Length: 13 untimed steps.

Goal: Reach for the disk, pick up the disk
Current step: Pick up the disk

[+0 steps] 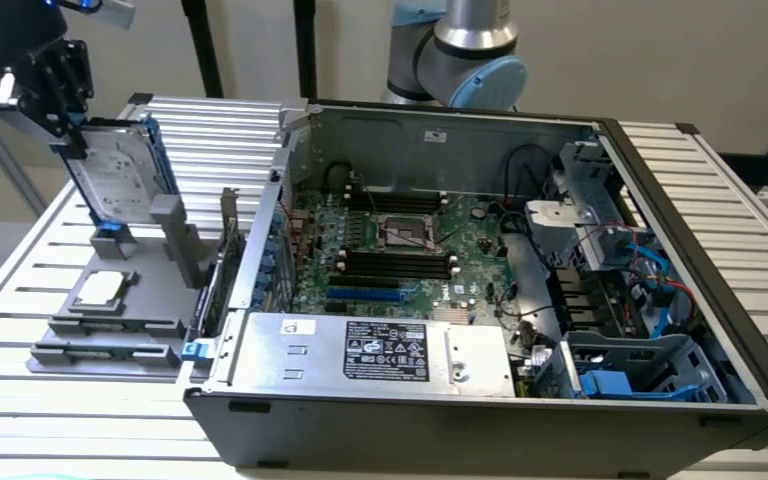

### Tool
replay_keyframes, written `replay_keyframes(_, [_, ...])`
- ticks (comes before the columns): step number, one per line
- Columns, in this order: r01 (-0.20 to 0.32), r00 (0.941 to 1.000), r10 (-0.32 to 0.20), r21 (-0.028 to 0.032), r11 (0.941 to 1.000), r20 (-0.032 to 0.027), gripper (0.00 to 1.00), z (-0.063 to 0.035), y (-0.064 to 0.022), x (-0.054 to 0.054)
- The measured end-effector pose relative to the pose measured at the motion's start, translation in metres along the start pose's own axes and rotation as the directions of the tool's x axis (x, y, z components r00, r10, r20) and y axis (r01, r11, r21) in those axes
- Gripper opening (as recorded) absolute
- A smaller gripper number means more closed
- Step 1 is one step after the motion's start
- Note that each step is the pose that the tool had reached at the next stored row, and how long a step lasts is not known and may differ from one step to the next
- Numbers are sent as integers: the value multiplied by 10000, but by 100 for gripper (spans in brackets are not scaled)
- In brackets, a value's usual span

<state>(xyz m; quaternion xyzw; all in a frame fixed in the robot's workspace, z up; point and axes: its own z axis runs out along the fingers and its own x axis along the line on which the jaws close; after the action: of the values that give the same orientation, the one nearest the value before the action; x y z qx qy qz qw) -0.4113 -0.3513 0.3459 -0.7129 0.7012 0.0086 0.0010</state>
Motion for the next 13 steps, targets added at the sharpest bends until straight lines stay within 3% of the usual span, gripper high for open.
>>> replay_keyframes(8, [-1,10000,1,0,10000,1,33,-350,-59,-4])
replay_keyframes(13, [0,10000,0,0,10000,1,33,-580,-179,-1])
